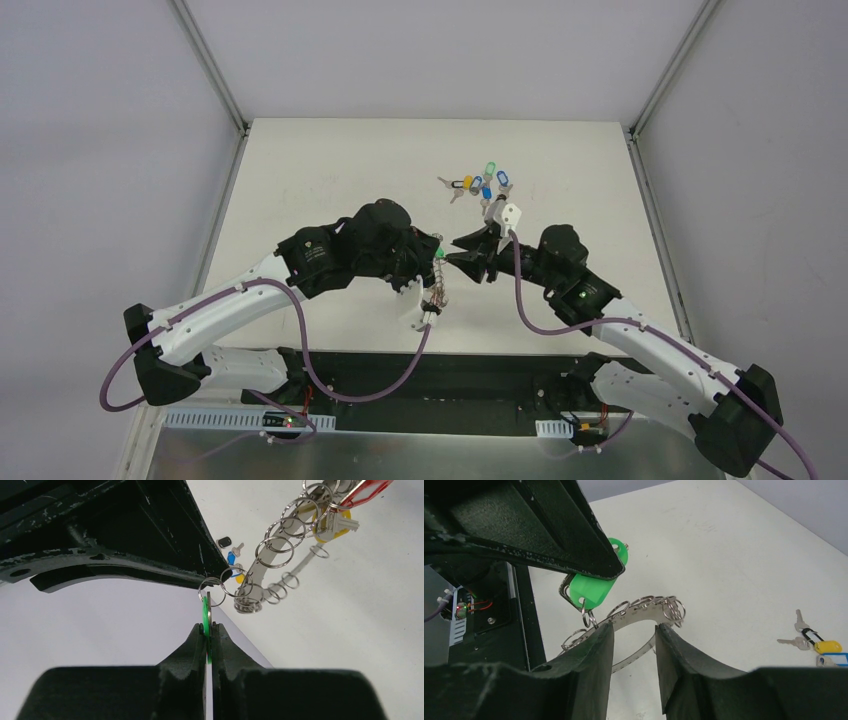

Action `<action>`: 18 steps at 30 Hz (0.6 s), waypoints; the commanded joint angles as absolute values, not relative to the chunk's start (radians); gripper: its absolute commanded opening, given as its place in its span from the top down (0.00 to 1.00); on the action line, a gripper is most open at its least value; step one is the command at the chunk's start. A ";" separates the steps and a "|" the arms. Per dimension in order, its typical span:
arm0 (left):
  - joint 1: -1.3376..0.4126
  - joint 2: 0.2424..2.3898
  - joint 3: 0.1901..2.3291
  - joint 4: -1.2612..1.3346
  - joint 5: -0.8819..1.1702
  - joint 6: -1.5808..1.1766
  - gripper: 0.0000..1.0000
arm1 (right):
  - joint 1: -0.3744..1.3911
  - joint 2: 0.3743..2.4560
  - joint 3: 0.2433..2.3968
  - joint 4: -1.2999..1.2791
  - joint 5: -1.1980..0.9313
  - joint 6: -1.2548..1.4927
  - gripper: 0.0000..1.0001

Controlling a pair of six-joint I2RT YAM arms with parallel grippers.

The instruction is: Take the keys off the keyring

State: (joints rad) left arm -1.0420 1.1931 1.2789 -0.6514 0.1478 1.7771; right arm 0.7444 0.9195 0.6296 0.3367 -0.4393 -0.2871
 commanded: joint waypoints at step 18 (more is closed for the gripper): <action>-1.049 1.145 1.319 -0.632 0.159 1.809 1.00 | 0.711 0.841 0.641 0.279 -0.655 -0.404 0.53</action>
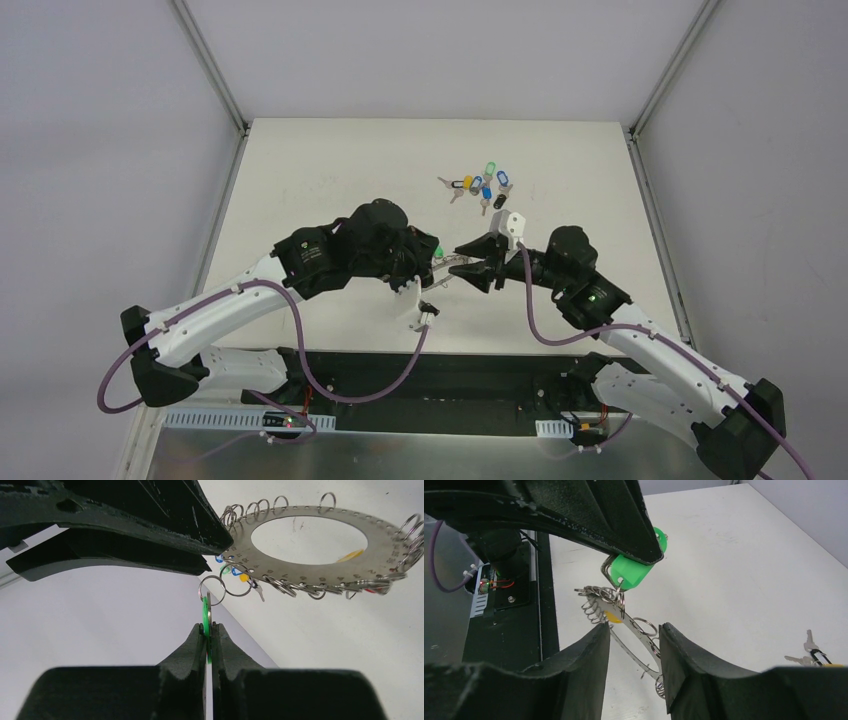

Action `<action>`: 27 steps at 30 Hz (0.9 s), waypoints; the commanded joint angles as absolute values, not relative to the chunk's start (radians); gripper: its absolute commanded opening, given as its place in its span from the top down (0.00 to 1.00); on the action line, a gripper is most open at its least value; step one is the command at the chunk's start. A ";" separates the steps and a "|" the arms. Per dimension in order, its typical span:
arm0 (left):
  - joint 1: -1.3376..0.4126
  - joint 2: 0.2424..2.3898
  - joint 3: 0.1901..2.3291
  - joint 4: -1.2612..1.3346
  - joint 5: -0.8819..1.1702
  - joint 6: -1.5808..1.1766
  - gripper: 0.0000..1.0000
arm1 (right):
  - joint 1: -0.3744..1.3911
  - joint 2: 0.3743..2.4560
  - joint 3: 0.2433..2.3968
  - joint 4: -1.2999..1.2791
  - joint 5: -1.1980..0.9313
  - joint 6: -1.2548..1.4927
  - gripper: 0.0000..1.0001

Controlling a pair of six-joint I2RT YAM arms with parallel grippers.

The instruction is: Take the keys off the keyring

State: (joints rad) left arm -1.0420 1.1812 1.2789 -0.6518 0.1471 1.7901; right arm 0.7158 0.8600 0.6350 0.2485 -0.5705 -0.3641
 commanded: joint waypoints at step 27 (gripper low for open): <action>-1.049 1.149 1.356 -0.632 0.178 1.758 1.00 | 0.715 1.022 0.648 0.560 -0.785 -0.244 0.70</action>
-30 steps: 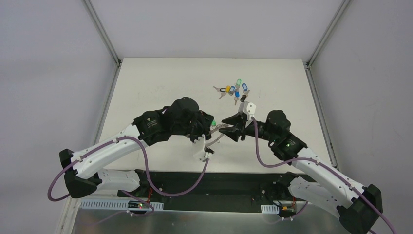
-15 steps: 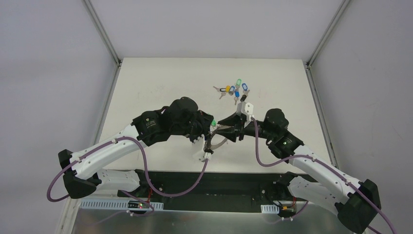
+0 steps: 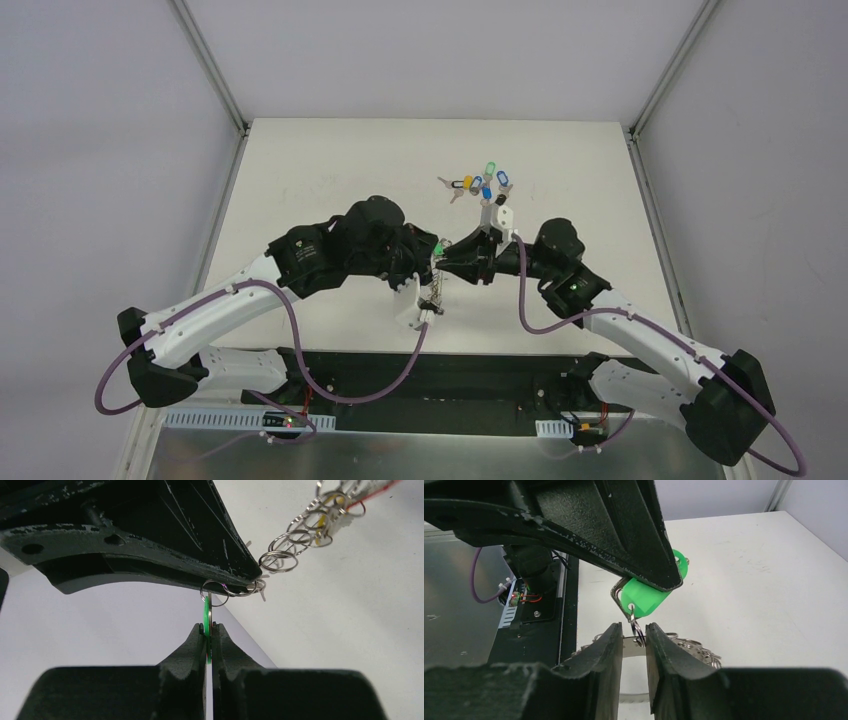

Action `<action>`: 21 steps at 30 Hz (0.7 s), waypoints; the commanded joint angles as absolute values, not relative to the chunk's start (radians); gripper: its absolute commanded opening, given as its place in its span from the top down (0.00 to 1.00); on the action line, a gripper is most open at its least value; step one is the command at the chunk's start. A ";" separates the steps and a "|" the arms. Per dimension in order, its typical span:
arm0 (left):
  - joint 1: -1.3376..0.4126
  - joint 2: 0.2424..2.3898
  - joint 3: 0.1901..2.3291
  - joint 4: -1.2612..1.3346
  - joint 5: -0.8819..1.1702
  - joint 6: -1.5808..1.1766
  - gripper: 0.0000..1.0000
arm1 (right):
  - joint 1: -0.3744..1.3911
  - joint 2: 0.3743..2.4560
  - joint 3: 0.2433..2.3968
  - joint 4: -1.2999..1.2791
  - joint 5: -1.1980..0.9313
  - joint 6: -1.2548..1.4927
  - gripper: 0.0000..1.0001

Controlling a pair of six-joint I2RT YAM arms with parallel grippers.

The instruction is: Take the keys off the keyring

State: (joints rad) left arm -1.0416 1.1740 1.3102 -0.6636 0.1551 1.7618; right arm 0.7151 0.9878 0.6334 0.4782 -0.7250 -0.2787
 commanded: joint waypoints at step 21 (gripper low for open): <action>-1.050 1.124 1.315 -0.614 0.118 1.693 1.00 | 0.704 0.844 0.612 0.436 -0.607 -0.280 1.00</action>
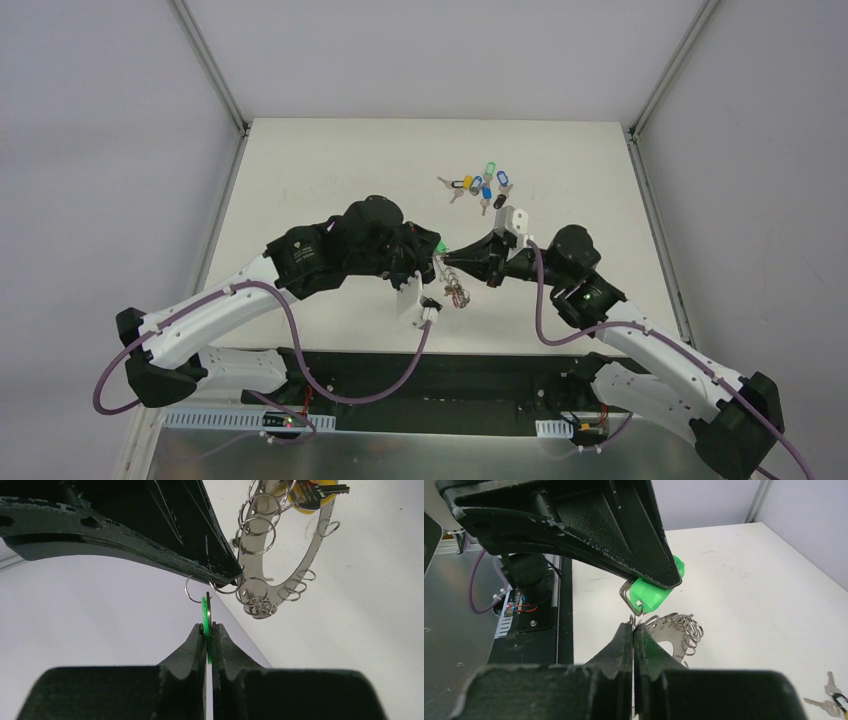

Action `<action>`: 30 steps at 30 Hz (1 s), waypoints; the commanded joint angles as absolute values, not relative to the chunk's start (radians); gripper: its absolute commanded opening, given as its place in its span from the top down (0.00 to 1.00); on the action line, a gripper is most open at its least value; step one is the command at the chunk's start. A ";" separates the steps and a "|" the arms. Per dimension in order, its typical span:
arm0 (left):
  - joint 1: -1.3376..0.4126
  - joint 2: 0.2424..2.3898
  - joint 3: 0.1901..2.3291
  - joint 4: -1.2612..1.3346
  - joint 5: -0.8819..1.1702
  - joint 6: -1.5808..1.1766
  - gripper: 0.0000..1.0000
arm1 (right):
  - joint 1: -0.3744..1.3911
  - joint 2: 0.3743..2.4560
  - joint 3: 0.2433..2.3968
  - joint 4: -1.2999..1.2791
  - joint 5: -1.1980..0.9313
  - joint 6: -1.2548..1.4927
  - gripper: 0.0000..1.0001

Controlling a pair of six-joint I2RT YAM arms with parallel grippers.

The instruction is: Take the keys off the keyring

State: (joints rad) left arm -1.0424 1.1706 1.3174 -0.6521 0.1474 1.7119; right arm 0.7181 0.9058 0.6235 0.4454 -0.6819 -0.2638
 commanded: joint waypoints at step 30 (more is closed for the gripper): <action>-1.015 1.088 1.115 -0.535 0.131 1.618 1.00 | 0.589 0.729 0.505 0.686 -0.404 -0.079 1.00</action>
State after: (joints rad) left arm -1.0386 1.1160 1.1343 -0.4416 0.1261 1.6577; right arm 0.6346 0.7559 0.4927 0.5320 -0.5041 -0.1104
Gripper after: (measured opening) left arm 0.036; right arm 0.033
